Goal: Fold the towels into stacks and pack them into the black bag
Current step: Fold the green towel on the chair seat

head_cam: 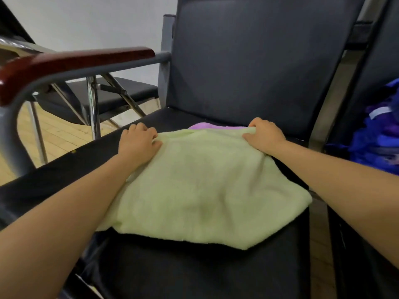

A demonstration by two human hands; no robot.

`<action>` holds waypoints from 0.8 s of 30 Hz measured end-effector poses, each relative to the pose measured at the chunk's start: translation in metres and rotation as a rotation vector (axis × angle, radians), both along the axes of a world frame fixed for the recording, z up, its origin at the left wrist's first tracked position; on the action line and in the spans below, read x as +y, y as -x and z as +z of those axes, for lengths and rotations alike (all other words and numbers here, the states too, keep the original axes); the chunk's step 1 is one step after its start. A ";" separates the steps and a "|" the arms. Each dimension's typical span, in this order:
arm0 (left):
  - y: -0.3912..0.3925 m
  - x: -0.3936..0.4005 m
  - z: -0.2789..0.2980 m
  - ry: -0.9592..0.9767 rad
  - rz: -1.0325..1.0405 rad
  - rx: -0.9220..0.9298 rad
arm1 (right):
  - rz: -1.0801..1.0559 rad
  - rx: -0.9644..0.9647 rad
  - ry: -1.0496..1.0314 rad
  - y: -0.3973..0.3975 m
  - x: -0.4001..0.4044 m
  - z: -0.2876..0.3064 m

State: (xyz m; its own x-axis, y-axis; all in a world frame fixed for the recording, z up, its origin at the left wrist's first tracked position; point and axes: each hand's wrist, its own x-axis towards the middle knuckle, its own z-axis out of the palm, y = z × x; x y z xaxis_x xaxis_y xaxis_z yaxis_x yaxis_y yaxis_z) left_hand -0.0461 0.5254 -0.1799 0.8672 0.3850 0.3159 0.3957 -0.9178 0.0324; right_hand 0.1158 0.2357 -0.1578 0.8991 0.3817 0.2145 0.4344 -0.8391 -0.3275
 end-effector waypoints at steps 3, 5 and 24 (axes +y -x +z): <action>0.005 -0.002 0.010 0.012 0.017 0.034 | -0.020 -0.103 0.067 0.004 0.001 0.004; 0.012 -0.002 0.014 0.030 0.009 0.073 | 0.002 -0.144 0.050 0.007 0.002 0.006; 0.136 -0.092 0.227 0.642 -0.044 -0.857 | 0.113 -0.105 -1.022 0.142 -0.064 0.227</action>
State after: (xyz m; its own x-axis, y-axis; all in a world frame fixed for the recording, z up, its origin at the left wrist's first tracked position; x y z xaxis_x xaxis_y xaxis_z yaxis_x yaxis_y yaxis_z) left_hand -0.1824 0.4330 0.0469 0.4697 0.6693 0.5757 -0.0211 -0.6435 0.7652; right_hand -0.0261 0.1718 0.0688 0.8271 0.0545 0.5594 0.5612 -0.1338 -0.8168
